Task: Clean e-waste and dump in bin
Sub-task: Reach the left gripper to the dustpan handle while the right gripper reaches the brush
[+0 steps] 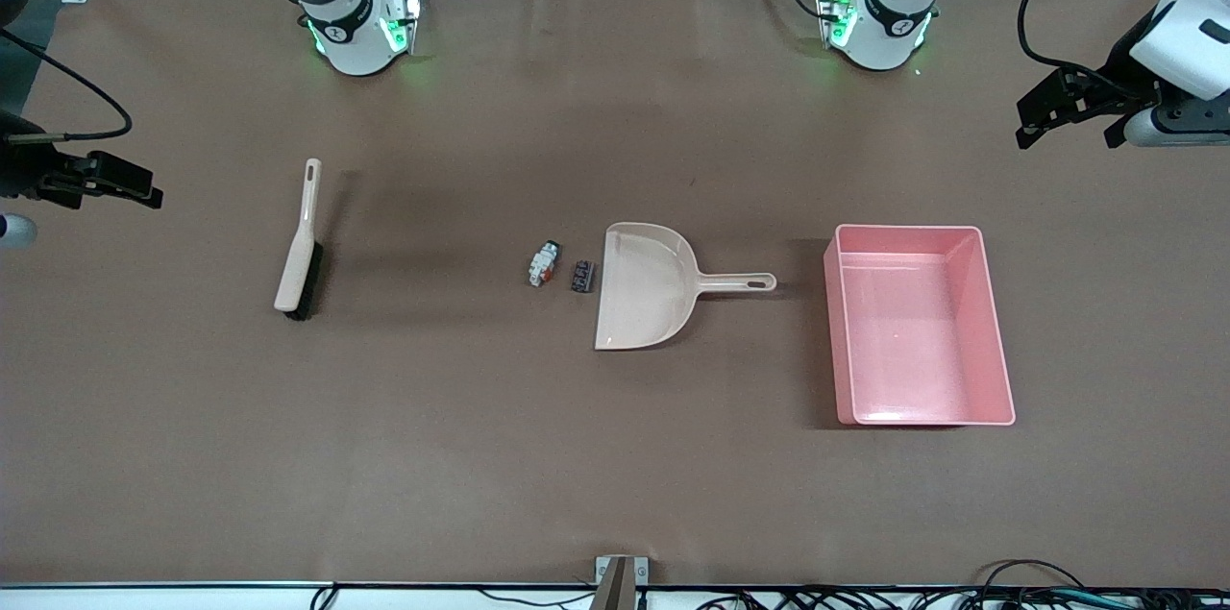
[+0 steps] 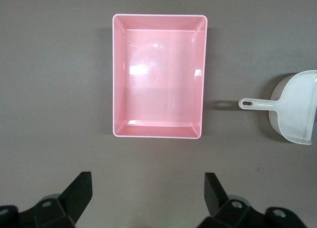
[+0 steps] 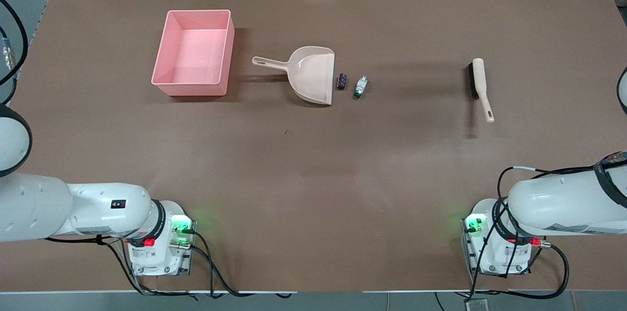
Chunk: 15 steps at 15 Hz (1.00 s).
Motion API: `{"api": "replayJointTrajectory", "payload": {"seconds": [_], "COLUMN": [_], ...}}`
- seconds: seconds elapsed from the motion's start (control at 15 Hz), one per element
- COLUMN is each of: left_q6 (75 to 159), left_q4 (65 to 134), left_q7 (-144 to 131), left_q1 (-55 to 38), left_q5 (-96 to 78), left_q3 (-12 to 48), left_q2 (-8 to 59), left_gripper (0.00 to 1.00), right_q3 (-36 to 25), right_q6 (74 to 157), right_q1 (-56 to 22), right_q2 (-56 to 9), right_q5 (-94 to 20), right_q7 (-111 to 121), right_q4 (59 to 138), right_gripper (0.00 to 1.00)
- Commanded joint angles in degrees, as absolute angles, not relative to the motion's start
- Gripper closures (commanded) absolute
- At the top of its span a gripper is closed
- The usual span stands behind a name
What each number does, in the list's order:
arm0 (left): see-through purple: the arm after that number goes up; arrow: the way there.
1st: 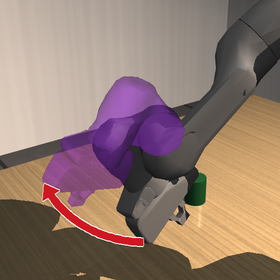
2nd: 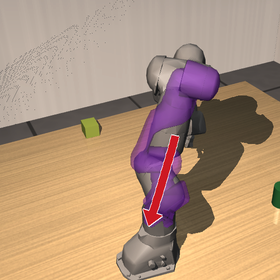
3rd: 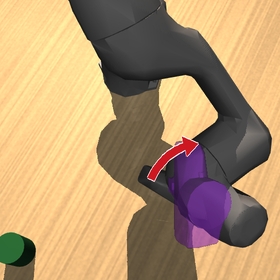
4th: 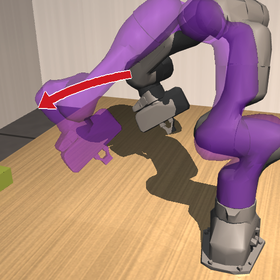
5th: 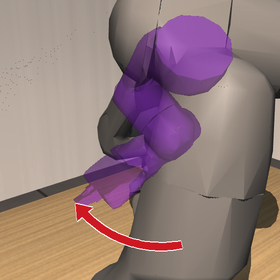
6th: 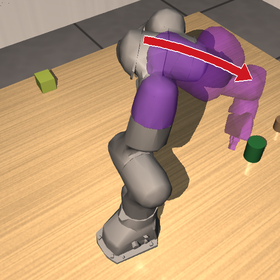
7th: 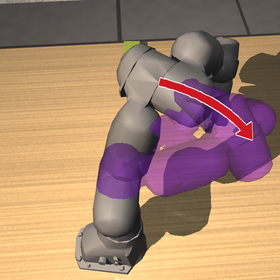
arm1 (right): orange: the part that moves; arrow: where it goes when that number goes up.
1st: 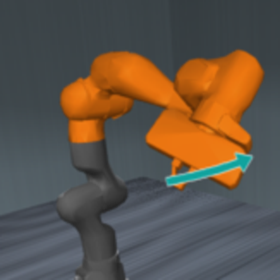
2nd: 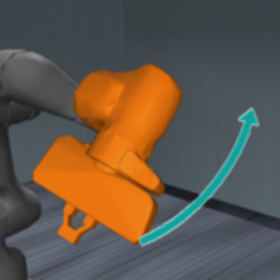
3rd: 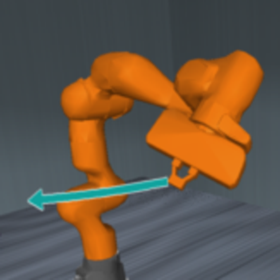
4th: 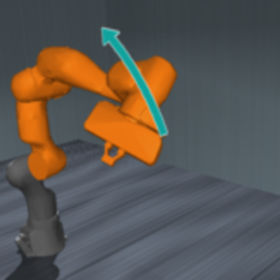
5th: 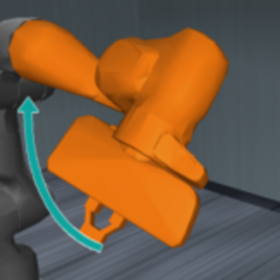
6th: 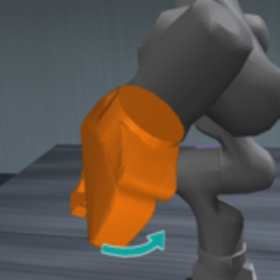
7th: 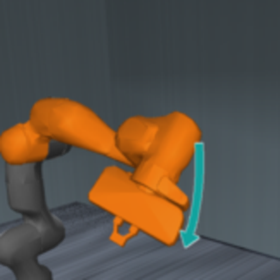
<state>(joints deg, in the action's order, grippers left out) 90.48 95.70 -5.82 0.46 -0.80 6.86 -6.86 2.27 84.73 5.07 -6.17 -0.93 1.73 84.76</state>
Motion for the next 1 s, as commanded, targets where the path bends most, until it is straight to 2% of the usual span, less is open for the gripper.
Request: {"api": "replayJointTrajectory", "payload": {"seconds": [0.0, 0.27, 0.33, 0.47, 0.67, 0.93], "left_q6": [89.21, 90.96, 91.92, 94.91, 100.09, 109.92], "left_q4": [94.48, 94.31, 94.48, 94.75, 95.71, 101.58], "left_q7": [-5.01, -4.92, -4.75, -3.0, 9.89, 17.22], "left_q1": [-0.09, 0.26, 0.26, -0.61, -1.05, -1.06], "left_q5": [-0.88, -0.88, -0.97, -1.41, -1.67, -1.67], "left_q3": [6.15, 6.33, 6.59, 7.73, 10.8, 18.7], "left_q2": [-6.77, -5.72, -4.93, -2.82, 1.48, 4.48], "left_gripper": [0.0, 0.0, 0.0, 0.0, 0.0, 0.01], "right_q3": [2.55, 2.46, 2.37, 2.37, 2.37, 2.29], "right_q6": [84.73, 84.55, 84.81, 89.0, 99.99, 108.96], "right_q1": [5.45, 5.62, 6.06, 6.94, 6.94, 7.12], "right_q2": [-4.92, -4.92, -4.23, 0.94, 10.17, 11.07], "right_q5": [-0.18, -0.26, -0.87, -1.14, -1.14, -1.14], "right_q7": [1.58, 1.58, 1.5, 1.58, 2.19, 2.37], "right_q4": [86.13, 86.48, 88.66, 97.51, 114.04, 125.39], "right_gripper": [0.0, 0.0, 0.0, 0.0, 0.0, 0.0]}}
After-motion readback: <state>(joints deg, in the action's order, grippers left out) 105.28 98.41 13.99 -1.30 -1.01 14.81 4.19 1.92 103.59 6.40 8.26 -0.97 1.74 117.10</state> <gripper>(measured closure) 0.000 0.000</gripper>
